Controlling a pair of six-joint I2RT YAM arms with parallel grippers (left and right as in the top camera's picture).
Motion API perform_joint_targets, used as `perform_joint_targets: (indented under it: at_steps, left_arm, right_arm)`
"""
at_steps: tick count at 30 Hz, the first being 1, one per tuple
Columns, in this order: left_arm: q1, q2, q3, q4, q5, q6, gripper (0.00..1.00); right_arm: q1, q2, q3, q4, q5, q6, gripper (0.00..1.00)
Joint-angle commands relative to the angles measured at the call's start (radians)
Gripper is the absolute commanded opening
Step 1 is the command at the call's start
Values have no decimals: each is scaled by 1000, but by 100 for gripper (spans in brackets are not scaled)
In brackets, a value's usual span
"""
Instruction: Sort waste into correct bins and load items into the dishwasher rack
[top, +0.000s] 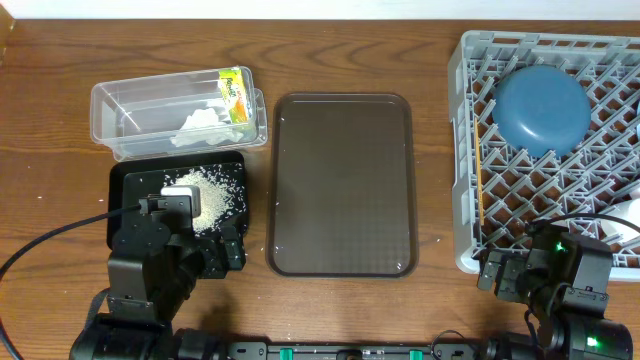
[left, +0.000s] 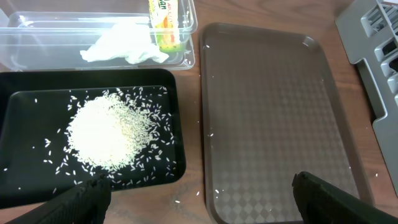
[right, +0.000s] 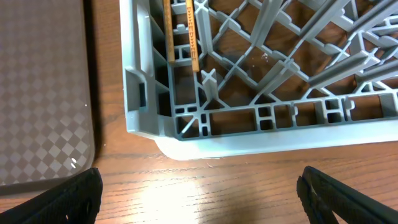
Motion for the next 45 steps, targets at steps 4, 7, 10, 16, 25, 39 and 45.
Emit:
perform_joint_targets:
  at_steps: [4, 7, 10, 16, 25, 39, 45]
  left_arm:
    - [0, -3, -5, 4, -13, 6, 96]
    - [0, -3, -5, 4, -13, 6, 96]
    - [0, -3, -5, 4, -13, 6, 96]
    - [0, -3, -5, 4, -13, 6, 96]
    - [0, -3, -5, 4, -13, 6, 96]
    - [0, -3, -5, 4, -13, 6, 96]
    - [0, -3, -5, 4, -13, 6, 96]
  right_arm:
    - [8, -76, -6, 3, -2, 0, 99]
    - [44, -139, -15, 47, -8, -1, 99]
    - [98, -228, -67, 176, 4, -16, 99]
    - [184, -401, -302, 578, -13, -30, 99]
    - [206, -557, -608, 1033, 18, -28, 99]
    - [211, -553, -632, 1014, 78, -27, 99]
    - [211, -553, -632, 1014, 78, -27, 99]
